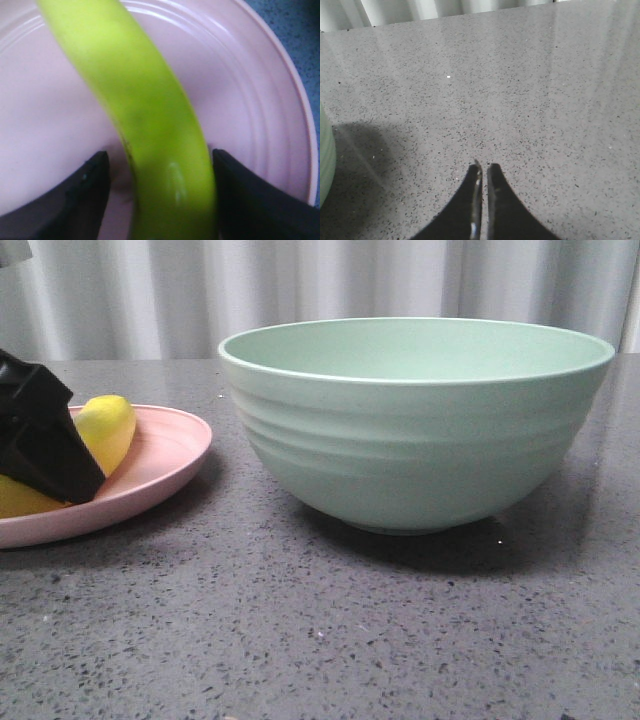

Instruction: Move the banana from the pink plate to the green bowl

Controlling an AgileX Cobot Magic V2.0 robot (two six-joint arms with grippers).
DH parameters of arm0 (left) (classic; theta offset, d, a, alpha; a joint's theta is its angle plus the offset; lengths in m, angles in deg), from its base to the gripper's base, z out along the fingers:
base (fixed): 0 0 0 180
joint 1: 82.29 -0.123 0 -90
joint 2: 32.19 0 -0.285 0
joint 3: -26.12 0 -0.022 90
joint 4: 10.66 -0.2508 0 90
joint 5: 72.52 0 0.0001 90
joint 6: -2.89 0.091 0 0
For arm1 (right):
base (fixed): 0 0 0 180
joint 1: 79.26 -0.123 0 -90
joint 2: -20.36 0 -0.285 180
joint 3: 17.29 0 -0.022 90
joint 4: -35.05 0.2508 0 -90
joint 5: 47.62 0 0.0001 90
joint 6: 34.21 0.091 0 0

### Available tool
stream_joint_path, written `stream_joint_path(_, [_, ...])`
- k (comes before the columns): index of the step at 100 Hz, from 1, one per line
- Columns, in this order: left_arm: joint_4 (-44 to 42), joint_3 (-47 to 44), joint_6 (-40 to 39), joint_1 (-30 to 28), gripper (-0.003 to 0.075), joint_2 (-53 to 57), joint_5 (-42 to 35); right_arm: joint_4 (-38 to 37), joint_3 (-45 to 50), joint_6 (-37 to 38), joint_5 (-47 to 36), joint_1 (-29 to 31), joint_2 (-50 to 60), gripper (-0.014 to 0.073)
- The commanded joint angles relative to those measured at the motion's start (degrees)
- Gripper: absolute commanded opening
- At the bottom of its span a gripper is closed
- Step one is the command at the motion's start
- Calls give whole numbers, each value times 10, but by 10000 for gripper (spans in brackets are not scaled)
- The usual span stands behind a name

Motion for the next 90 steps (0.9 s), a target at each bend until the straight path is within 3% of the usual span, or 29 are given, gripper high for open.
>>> stream_joint_path(1, [6,19,2,4,307,10,-22,-1,-17,-3,-41,2,-9,-64])
stream_joint_path(16, [6,19,2,4,174,10,-22,-1,-17,-3,-41,2,-9,-64])
stream_joint_path(33, [6,19,2,4,95,10,-22,-1,-17,-3,-41,2,-9,-64])
stream_joint_path(57, [6,43,2,4,38,11,1,-1,-23,-3,-27,2,-9,-64])
stream_joint_path(90, [11,125,14,53,19,66,34,9,-128,-3,100,-50,-36,-62])
